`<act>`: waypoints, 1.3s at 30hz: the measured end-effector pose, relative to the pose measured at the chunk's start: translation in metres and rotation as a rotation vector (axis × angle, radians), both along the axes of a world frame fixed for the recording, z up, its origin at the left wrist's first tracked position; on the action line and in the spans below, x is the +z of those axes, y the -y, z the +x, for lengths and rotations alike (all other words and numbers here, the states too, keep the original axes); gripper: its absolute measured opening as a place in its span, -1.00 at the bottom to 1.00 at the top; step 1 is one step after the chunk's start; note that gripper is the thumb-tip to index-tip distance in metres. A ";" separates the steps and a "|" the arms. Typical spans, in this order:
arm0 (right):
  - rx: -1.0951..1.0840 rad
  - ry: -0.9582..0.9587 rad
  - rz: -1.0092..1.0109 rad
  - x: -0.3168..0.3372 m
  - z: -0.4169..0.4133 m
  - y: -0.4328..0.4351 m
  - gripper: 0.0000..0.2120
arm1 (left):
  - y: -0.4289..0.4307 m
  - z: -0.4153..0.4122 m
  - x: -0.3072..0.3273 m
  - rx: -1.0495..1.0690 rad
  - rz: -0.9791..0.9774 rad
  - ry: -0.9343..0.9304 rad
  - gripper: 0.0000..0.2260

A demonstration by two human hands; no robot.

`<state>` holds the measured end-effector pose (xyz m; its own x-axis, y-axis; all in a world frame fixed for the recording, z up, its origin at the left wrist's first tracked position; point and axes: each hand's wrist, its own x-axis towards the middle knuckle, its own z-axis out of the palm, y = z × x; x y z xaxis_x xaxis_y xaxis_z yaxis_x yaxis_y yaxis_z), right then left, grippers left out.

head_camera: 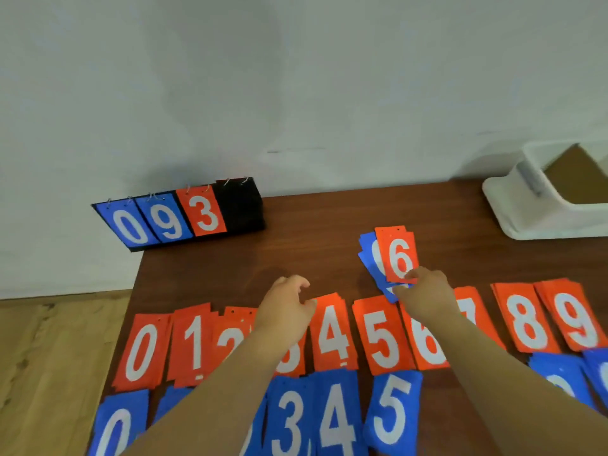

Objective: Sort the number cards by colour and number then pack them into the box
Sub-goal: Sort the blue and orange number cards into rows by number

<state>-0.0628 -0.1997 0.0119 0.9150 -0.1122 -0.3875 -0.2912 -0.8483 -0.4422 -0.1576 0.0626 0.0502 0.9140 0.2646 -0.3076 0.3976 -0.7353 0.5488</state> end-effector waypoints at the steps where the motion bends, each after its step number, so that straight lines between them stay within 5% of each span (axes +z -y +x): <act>1: -0.030 -0.024 -0.020 -0.003 0.013 0.006 -0.51 | 0.015 0.007 -0.001 0.007 -0.002 -0.022 -0.67; 7: 0.001 -0.048 -0.074 -0.035 0.073 0.014 -0.34 | 0.081 0.053 -0.019 0.077 0.026 -0.098 -0.62; 11: -0.004 -0.077 0.101 -0.046 0.091 0.029 -0.30 | 0.114 0.088 -0.036 0.192 0.001 -0.103 -0.50; 19: -0.060 -0.033 0.187 -0.051 0.118 0.102 -0.46 | 0.193 0.166 -0.070 0.433 -0.036 -0.176 -0.17; 31: -0.093 -0.088 0.215 -0.058 0.128 0.123 -0.39 | 0.241 0.200 -0.076 0.649 -0.406 -0.036 -0.40; 39: -0.120 -0.042 0.201 -0.056 0.128 0.123 -0.49 | 0.213 0.190 -0.074 0.698 -0.296 0.037 -0.51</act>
